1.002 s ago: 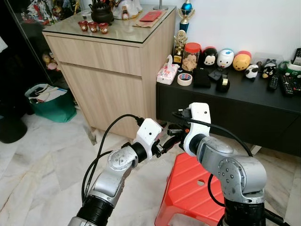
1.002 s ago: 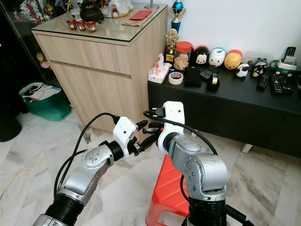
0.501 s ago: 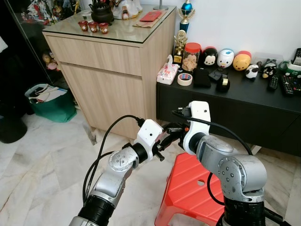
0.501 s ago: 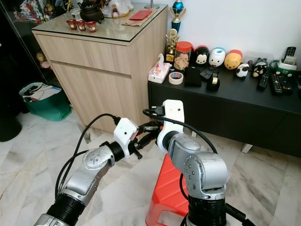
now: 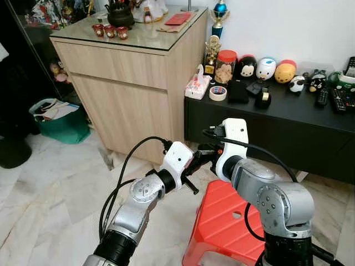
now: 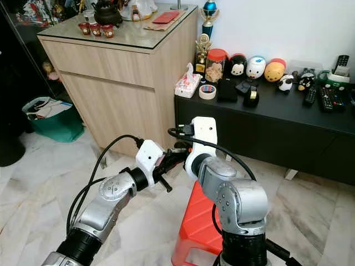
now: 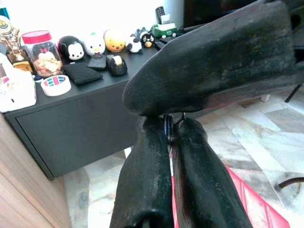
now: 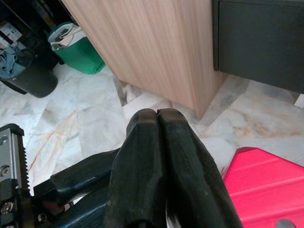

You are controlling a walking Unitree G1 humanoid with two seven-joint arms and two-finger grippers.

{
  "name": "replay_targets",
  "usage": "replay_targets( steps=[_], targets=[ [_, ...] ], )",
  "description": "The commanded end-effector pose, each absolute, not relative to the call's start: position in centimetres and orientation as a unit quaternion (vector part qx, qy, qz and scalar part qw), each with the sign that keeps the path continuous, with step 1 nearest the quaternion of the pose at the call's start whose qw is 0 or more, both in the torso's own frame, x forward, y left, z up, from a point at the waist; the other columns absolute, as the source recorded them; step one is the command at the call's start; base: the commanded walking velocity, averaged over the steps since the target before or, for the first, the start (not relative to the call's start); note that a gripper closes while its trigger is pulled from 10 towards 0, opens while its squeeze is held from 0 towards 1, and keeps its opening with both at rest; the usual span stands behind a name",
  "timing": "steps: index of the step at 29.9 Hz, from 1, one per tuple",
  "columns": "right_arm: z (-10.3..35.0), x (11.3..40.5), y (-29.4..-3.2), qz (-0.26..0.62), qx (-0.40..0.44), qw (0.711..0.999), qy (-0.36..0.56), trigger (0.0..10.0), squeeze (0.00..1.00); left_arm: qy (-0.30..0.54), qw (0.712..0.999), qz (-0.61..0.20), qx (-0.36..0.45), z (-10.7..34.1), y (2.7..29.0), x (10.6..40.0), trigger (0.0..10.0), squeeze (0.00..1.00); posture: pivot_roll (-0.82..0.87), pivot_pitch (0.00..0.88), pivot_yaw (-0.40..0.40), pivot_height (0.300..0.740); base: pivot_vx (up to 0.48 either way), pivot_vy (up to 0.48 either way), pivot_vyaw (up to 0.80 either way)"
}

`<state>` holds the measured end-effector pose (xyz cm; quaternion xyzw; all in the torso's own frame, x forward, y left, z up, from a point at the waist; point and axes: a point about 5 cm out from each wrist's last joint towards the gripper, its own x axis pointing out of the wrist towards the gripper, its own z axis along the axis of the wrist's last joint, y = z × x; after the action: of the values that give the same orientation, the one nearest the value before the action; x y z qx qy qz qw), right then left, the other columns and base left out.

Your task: Hang keys on a hook

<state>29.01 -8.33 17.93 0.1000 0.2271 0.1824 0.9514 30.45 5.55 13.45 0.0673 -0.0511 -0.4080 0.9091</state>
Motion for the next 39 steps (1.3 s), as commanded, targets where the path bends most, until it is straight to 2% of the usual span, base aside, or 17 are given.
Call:
replay_targets(
  steps=[1, 16, 17, 18, 29, 35, 36, 37, 38, 39],
  targets=[
    [18.3, 28.8, -8.1, 0.187, 0.094, 0.953, 0.220, 10.0, 0.00, -0.061, 0.907, -0.408, 0.079, 13.8, 5.6, 30.7, 0.0, 0.00, -0.07, 0.062, -0.009, 0.723, 0.000, 0.000, 0.00],
    [18.3, 29.0, -8.4, 0.179, 0.092, 0.955, 0.217, 10.0, 0.00, -0.059, 0.906, -0.410, 0.081, 13.8, 5.8, 30.7, 0.0, 0.00, -0.07, 0.062, -0.009, 0.723, 0.000, 0.000, 0.00],
    [18.3, 29.0, -8.4, 0.178, 0.091, 0.956, 0.216, 10.0, 0.31, -0.059, 0.906, -0.411, 0.082, 13.8, 5.8, 30.7, 0.0, 0.00, -0.07, 0.062, -0.009, 0.723, 0.000, 0.000, 0.00],
    [18.3, 29.0, -8.4, 0.177, 0.089, 0.956, 0.216, 10.0, 1.00, -0.059, 0.906, -0.410, 0.082, 13.8, 5.8, 30.7, 0.0, 0.00, -0.07, 0.062, -0.009, 0.723, 0.000, 0.000, 0.00],
    [18.4, 29.7, -9.7, 0.132, 0.088, 0.967, 0.199, 10.0, 1.00, -0.052, 0.907, -0.408, 0.091, 13.4, 6.0, 30.6, 0.0, 0.00, -0.07, 0.065, -0.010, 0.723, 0.000, 0.000, 0.00],
    [19.4, 30.3, -10.2, 0.110, 0.119, 0.973, 0.162, 10.0, 1.00, -0.038, 0.905, -0.410, 0.103, 12.9, 6.3, 30.5, 0.0, 0.00, -0.06, 0.066, -0.010, 0.723, 0.000, 0.000, 0.00],
    [19.6, 30.6, -10.6, 0.100, 0.120, 0.976, 0.154, 10.0, 0.45, -0.033, 0.908, -0.404, 0.107, 12.7, 6.5, 30.6, 0.0, 0.00, -0.06, 0.066, -0.008, 0.723, 0.000, 0.000, 0.00],
    [19.6, 30.6, -10.6, 0.100, 0.120, 0.976, 0.154, 10.0, 0.45, -0.033, 0.908, -0.404, 0.107, 12.7, 6.5, 30.6, 0.0, 0.00, -0.06, 0.066, -0.008, 0.723, 0.000, 0.000, 0.00],
    [19.3, 31.1, -11.7, 0.082, 0.114, 0.979, 0.150, 10.0, 0.00, -0.024, 0.916, -0.385, 0.112, 12.4, 7.2, 30.9, 0.0, 0.00, -0.06, 0.066, -0.008, 0.723, 0.000, 0.000, 0.00],
    [19.0, 31.4, -12.6, 0.068, 0.110, 0.980, 0.150, 10.0, 0.00, -0.018, 0.921, -0.371, 0.114, 12.3, 7.7, 31.2, 0.0, 0.00, -0.06, 0.066, -0.007, 0.723, 0.000, 0.000, 0.00]
  ],
)
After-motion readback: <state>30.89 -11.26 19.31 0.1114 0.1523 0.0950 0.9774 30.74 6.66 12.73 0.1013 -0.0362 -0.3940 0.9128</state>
